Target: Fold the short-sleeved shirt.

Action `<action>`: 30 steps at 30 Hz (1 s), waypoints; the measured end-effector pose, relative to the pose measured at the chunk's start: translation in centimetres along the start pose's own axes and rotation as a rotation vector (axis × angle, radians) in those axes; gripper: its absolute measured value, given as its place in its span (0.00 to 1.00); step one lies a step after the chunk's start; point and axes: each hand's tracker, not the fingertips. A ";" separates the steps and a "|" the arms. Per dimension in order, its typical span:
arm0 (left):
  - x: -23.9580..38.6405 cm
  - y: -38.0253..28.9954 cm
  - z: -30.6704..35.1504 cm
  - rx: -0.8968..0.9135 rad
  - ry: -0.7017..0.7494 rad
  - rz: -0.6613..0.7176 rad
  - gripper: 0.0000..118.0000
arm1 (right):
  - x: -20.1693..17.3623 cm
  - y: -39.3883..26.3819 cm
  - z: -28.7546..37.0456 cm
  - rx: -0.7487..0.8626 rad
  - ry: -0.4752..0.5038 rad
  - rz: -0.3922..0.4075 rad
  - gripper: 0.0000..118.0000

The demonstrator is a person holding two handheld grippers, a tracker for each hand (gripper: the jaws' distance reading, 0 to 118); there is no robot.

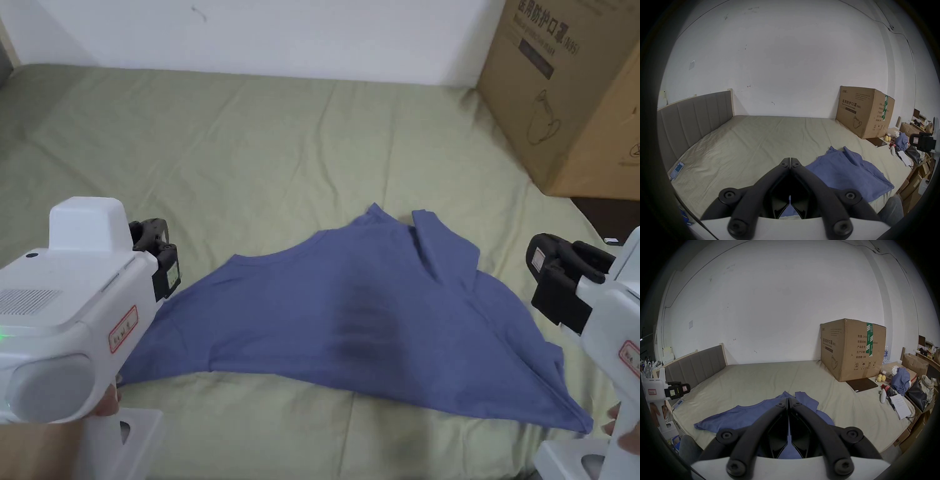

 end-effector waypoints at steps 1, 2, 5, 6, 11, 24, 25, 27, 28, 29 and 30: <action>0.1 0.0 -0.1 -0.003 -0.002 -0.001 0.00 | 0.1 0.1 0.0 0.001 -0.004 -0.001 0.00; 0.1 0.0 -0.1 -0.005 -0.004 -0.001 0.00 | 0.2 0.1 -0.1 0.001 -0.002 -0.001 0.00; 0.2 0.2 -0.3 -0.008 -0.008 -0.002 0.00 | 0.3 0.3 -0.1 0.003 -0.011 -0.009 0.00; 0.2 0.3 -0.3 -0.007 -0.007 -0.008 0.00 | 0.3 0.4 -0.2 0.001 -0.011 -0.007 0.00; -0.4 0.5 -0.1 -0.006 0.001 0.010 0.00 | 0.6 0.6 -0.4 -0.002 -0.015 -0.007 0.00; -5.7 1.6 -2.2 -0.270 0.033 0.168 1.00 | 2.1 0.3 -0.9 -0.039 -0.028 -0.030 0.00; -6.8 1.3 -2.6 -0.289 0.028 0.186 1.00 | 2.3 0.2 -1.0 -0.043 -0.029 -0.032 0.00; -8.5 0.5 -3.8 -0.393 0.051 0.194 1.00 | 2.5 0.1 -1.0 -0.050 -0.034 -0.033 0.00; -9.1 0.1 -4.3 -0.441 0.067 0.183 1.00 | 2.6 0.0 -1.2 -0.053 -0.036 -0.031 0.00; -10.7 -1.6 -5.4 -0.505 0.089 0.184 1.00 | 2.7 -0.1 -1.4 -0.058 -0.040 -0.028 0.00; -11.9 -2.8 -6.5 -0.541 0.122 0.156 1.00 | 2.8 -0.3 -1.5 -0.064 -0.047 -0.031 0.00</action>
